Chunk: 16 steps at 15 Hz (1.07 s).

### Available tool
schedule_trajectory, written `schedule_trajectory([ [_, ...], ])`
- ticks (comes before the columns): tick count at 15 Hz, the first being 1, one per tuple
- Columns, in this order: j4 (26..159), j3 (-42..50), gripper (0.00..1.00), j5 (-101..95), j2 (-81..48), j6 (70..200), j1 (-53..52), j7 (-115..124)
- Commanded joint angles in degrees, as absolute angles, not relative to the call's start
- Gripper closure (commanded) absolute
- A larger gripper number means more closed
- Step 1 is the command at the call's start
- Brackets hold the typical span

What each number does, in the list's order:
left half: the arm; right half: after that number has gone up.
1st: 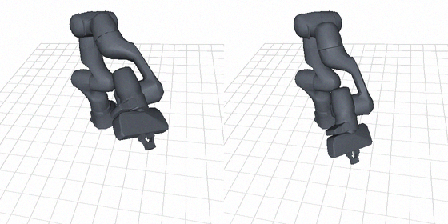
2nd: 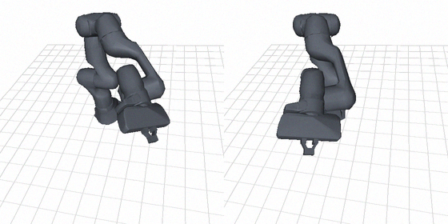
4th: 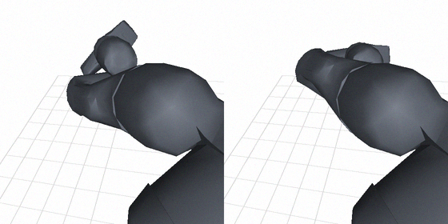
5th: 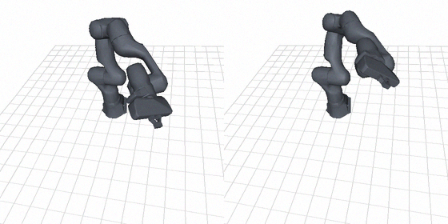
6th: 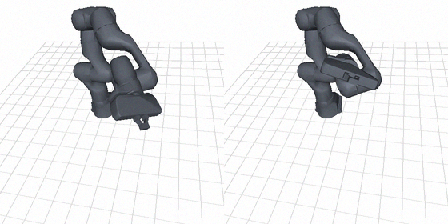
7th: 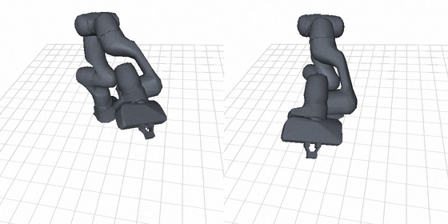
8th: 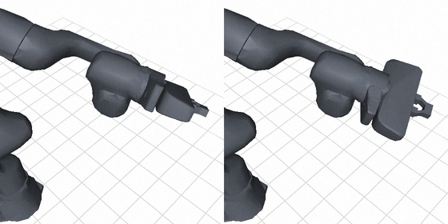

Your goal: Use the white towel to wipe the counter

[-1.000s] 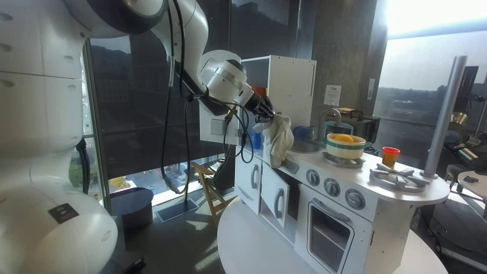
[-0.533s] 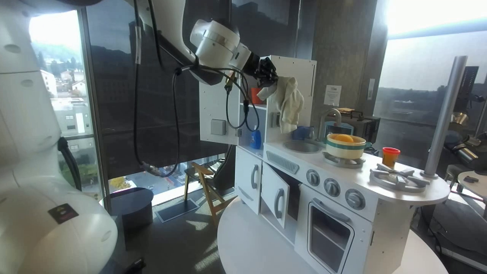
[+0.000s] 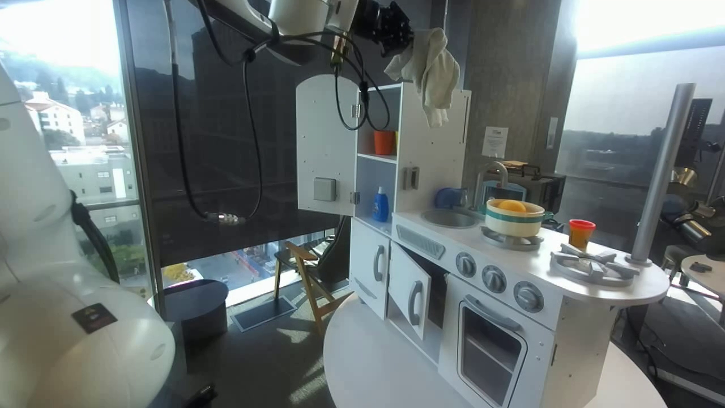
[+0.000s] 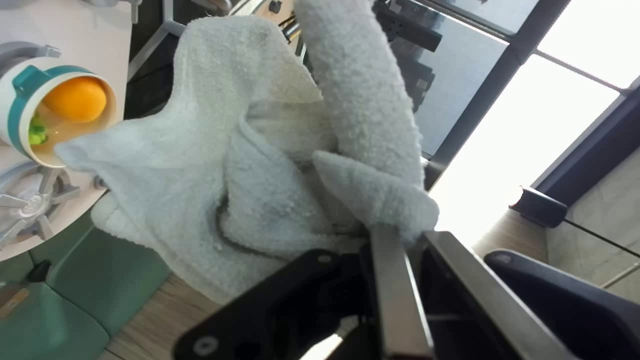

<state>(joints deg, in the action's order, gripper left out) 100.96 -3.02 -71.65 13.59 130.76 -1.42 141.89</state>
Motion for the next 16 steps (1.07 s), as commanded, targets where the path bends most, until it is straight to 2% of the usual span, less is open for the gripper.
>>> schedule_trajectory([
  [1,89.8,-6.6,0.93,-74.1,9.1,127.1,-1.9,142.1],
  [8,71.1,-12.4,0.93,-80.9,-5.2,124.7,-6.4,140.1],
  [16,52.6,-9.5,0.92,-80.3,-23.6,125.3,-13.4,131.2],
])
